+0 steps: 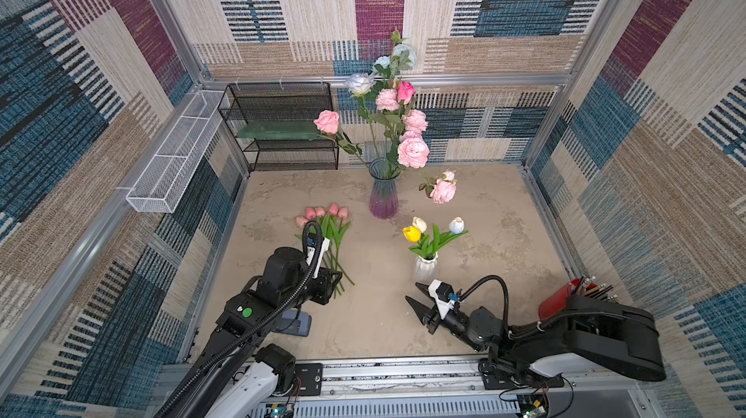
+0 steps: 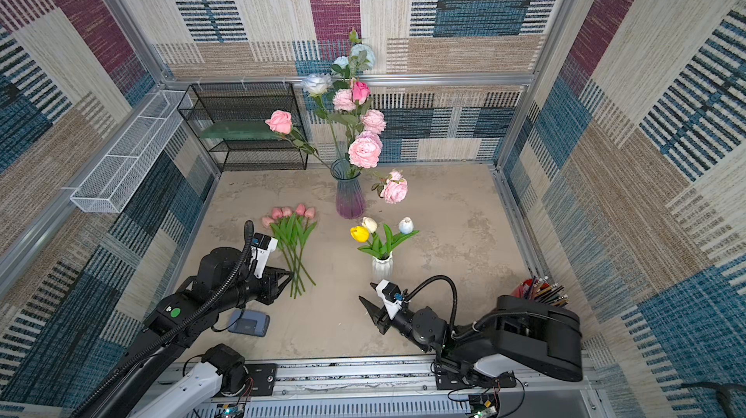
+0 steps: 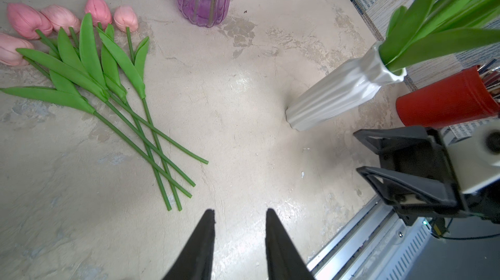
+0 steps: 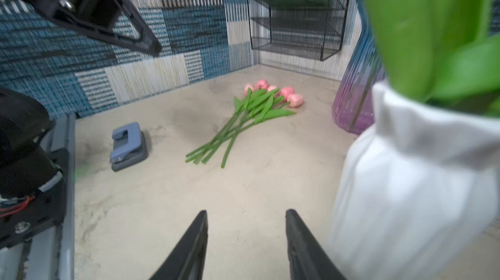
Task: Pick out pink flowers from the vase
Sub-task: Pick up the vase from the center of the board.
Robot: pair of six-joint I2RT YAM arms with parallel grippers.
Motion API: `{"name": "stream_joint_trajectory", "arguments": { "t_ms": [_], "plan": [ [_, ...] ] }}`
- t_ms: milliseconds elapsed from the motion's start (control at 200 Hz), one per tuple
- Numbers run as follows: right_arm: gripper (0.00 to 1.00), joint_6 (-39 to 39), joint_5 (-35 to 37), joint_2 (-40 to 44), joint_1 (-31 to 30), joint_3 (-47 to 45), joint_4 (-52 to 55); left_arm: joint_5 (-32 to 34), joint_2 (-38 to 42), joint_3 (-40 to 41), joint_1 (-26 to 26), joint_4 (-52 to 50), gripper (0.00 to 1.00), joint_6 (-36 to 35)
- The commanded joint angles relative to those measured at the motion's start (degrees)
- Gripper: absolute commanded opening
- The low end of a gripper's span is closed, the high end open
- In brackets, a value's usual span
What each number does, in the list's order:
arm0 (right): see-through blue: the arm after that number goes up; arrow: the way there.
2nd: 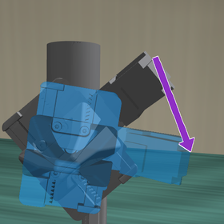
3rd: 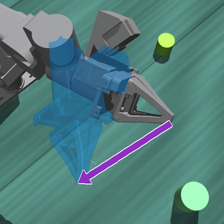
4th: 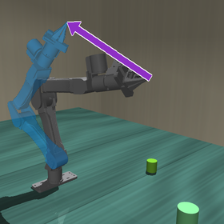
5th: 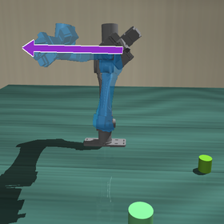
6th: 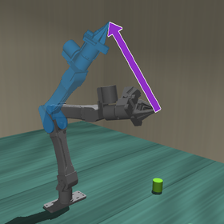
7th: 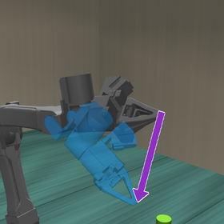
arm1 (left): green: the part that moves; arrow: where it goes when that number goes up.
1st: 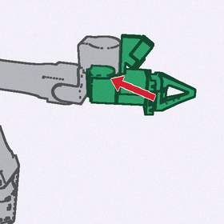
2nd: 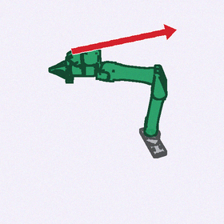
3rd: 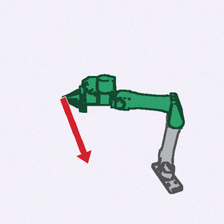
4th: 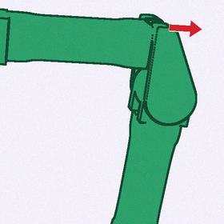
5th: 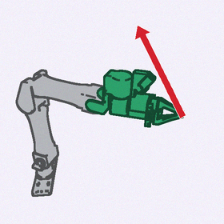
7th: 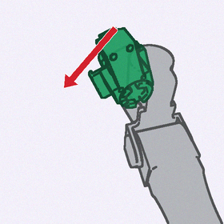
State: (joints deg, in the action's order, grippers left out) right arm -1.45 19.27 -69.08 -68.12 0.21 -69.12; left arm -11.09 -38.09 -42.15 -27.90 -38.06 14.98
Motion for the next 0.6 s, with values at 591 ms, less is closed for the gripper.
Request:
{"name": "stream_joint_trajectory", "arguments": {
  "t_ms": [591],
  "plan": [
    [0.95,-0.9,-10.5,23.6,16.4,-1.1,29.3,-1.6,-0.7,0.2,0.0,1.8,0.33,-1.0]
  ]
}}
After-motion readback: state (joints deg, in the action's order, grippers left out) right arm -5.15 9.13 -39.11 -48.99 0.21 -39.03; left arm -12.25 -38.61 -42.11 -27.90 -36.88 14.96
